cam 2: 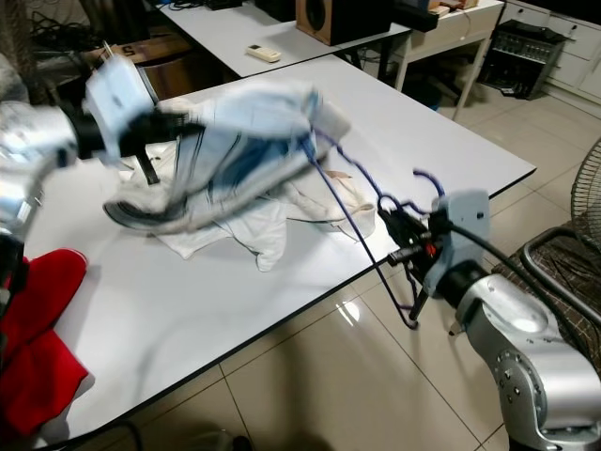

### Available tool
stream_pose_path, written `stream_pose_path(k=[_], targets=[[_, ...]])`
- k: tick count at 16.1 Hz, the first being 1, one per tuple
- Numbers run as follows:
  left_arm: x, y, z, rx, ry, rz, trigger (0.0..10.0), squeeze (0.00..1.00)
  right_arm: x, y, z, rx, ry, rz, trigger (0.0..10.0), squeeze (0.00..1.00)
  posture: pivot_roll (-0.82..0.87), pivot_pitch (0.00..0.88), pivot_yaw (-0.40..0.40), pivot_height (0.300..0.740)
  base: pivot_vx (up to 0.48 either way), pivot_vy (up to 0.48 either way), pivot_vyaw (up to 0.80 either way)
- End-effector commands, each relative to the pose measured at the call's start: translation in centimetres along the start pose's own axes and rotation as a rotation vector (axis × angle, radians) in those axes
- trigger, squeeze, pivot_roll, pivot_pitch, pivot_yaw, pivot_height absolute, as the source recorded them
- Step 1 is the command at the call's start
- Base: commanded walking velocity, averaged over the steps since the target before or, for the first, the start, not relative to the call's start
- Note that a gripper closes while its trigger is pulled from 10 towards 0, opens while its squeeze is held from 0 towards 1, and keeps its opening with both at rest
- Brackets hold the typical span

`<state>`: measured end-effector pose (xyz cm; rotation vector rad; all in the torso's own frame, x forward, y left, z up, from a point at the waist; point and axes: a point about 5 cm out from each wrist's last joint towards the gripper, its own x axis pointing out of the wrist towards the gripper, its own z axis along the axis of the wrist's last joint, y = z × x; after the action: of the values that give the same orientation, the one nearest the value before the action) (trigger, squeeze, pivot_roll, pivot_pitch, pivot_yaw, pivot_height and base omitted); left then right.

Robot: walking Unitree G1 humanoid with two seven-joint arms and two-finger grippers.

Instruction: Hang hanger

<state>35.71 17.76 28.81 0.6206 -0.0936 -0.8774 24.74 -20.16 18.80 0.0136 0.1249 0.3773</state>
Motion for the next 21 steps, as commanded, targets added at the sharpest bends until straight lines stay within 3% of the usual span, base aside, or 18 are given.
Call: stream_pose_path(k=[1, 3, 4, 6, 8, 10, 11, 13, 14, 16, 18, 19, 21], targets=[[-0.9, 2.6, 4.0, -0.008, -0.154, 0.084, 0.9, 0.00, 0.0, -0.6, 1.7, -0.005, -0.078, -0.019, 10.0, 0.00, -0.02, 0.000, 0.073, 0.740, 0.000, 0.000, 0.00], [-1.7, 4.8, 7.5, -0.050, -0.289, 0.153, 0.7, 0.00, 0.2, -0.9, 2.5, 0.001, -0.118, -0.023, 10.0, 0.00, -0.02, 0.000, 0.076, 0.740, 0.000, 0.000, 0.00], [-2.2, 5.4, 8.7, -0.057, -0.330, 0.166, 0.1, 0.00, 0.3, -0.9, 2.7, 0.007, -0.133, -0.021, 10.0, 0.00, -0.02, 0.000, 0.079, 0.740, 0.000, 0.000, 0.00], [-3.1, 6.3, 10.8, -0.107, -0.423, 0.179, 0.4, 0.00, 0.2, -1.0, 3.1, 0.056, -0.180, -0.020, 10.0, 0.00, -0.01, 0.000, 0.084, 0.740, 0.000, 0.000, 0.00], [-3.5, 6.3, 12.7, -0.142, -0.482, 0.135, 1.0, 0.00, 0.0, -1.4, 2.4, 0.136, -0.178, -0.031, 10.0, 0.00, -0.01, 0.000, 0.085, 0.740, 0.000, 0.000, 0.00], [-3.1, 5.8, 13.2, -0.160, -0.470, 0.092, 1.3, 0.00, -0.3, -1.7, 1.3, 0.169, -0.132, -0.053, 10.0, 0.00, -0.01, 0.000, 0.091, 0.740, 0.000, 0.000, 0.00], [-1.1, 4.0, 12.3, -0.177, -0.402, 0.018, 1.8, 0.00, -0.5, -1.7, -0.4, 0.202, -0.028, -0.073, 10.0, 0.00, -0.01, 0.000, 0.091, 0.740, 0.000, 0.000, 0.00], [1.2, 2.0, 10.8, -0.194, -0.333, -0.047, 2.1, 0.00, -0.7, -1.1, -1.3, 0.210, 0.030, -0.048, 10.0, 0.00, -0.01, 0.000, 0.097, 0.740, 0.000, 0.000, 0.00], [3.9, -0.7, 9.0, -0.200, -0.250, -0.102, 2.0, 0.00, -1.0, 0.1, -2.0, 0.217, 0.070, 0.012, 10.0, 0.00, -0.02, 0.000, 0.104, 0.740, 0.000, 0.000, 0.00], [7.0, -3.6, 7.1, -0.223, -0.175, -0.113, 1.7, 0.00, -1.4, 1.4, -2.6, 0.218, 0.106, 0.065, 10.0, 0.00, -0.04, 0.000, 0.113, 0.740, 0.000, 0.000, 0.00], [9.3, -5.8, 5.2, -0.236, -0.117, -0.101, 1.3, 0.00, -1.6, 2.4, -3.0, 0.227, 0.112, 0.076, 10.0, 0.00, -0.05, 0.000, 0.117, 0.740, 0.000, 0.000, 0.00], [9.6, -6.7, 4.3, -0.181, -0.077, -0.107, 0.8, 0.00, -1.6, 2.2, -2.8, 0.233, 0.085, 0.035, 10.0, 0.00, -0.06, 0.000, 0.126, 0.740, 0.000, 0.000, 0.00], [9.7, -8.0, 3.1, -0.110, -0.045, -0.110, 1.5, 0.00, -1.7, 1.7, -2.8, 0.241, 0.070, -0.052, 10.0, 0.00, -0.07, 0.000, 0.127, 0.740, 0.000, 0.000, 0.00]])
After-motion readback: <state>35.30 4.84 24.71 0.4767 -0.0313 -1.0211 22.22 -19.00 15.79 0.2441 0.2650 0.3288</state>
